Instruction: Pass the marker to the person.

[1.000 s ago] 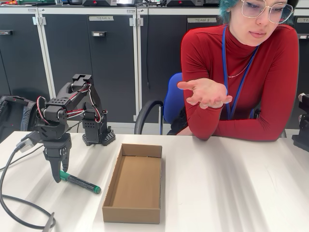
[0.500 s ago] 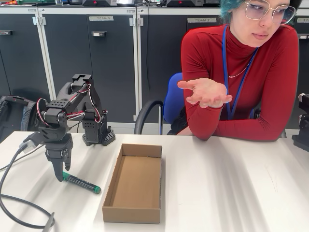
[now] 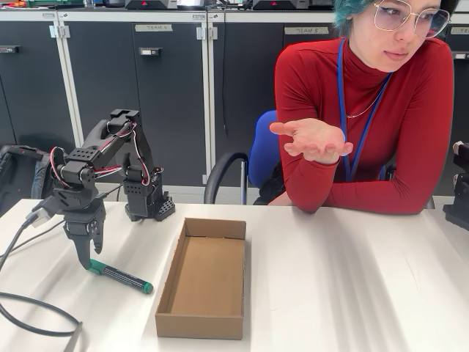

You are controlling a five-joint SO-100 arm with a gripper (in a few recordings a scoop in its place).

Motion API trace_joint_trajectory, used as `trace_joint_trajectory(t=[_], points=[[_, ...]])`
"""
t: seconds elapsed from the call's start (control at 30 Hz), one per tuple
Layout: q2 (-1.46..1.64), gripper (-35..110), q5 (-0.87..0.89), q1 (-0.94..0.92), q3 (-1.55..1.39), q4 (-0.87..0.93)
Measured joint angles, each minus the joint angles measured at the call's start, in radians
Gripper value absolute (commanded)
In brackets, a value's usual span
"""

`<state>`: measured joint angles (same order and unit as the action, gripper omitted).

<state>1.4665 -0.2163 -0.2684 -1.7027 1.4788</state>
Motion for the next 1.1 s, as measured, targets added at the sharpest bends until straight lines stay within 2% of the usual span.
trace_joint_trajectory(t=[0.33,0.63,0.8,1.1], points=[[-0.009,26,0.020,0.005,0.005,-0.049],[-0.051,26,0.135,0.069,0.041,-0.152],[-0.057,25,0.146,0.112,0.041,-0.117],[-0.058,25,0.049,0.014,0.054,-0.003]])
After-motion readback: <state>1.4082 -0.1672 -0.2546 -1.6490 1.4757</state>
